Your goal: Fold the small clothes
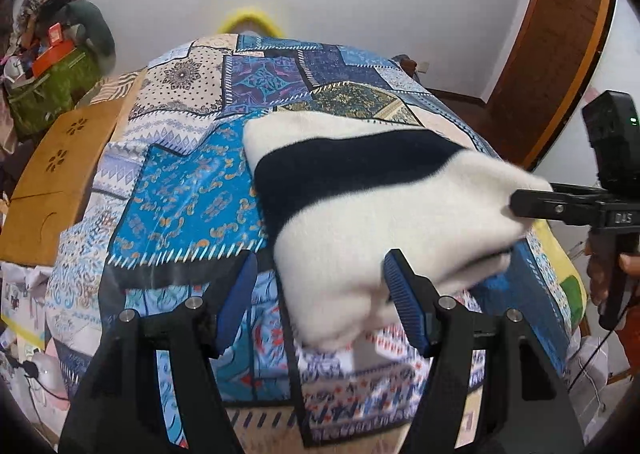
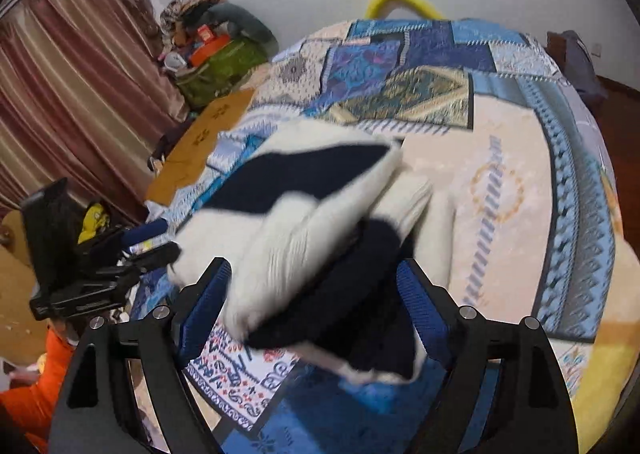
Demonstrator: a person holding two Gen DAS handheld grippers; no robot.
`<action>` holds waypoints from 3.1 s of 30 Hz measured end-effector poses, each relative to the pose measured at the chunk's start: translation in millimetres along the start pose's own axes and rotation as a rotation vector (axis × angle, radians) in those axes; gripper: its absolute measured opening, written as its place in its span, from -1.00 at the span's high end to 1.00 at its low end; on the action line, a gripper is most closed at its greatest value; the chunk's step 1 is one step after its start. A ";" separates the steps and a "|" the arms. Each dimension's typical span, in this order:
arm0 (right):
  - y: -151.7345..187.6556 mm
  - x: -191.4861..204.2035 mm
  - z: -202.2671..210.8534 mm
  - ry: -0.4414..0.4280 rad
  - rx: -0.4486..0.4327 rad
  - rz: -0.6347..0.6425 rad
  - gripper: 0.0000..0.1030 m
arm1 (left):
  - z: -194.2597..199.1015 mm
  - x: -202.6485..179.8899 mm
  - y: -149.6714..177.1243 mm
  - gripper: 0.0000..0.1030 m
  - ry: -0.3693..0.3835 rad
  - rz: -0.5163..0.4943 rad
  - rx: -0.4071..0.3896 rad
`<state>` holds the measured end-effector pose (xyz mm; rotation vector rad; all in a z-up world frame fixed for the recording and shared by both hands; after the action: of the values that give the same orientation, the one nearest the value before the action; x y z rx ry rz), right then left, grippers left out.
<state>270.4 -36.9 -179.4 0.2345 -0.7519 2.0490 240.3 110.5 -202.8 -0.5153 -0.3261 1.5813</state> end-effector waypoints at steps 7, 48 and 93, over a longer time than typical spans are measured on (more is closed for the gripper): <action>5.7 5.9 -16.3 -0.022 -0.007 -0.019 -0.27 | -30.9 -0.1 29.2 -0.27 -0.036 -0.034 0.110; 45.3 -24.2 41.8 0.130 -0.106 0.034 0.10 | 5.2 62.0 23.2 0.00 -0.143 0.106 0.041; 8.9 -61.2 -44.3 0.027 0.049 -0.068 -0.89 | -74.0 5.7 -41.8 -0.93 0.152 0.060 0.191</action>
<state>303.1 -57.0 -245.0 0.2559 -0.6690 2.0042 313.9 112.3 -245.7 -0.4976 -0.0441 1.6011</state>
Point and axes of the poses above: each gripper's, at about its wrist camera, not at the fingertips, and z roughly against the way its jaws point, x to its left, y to its underside, the point moved 6 cm from there along -z, roughly the way its jaws point, and after that the axes turned 9 degrees about x, right-handed, at the moved point
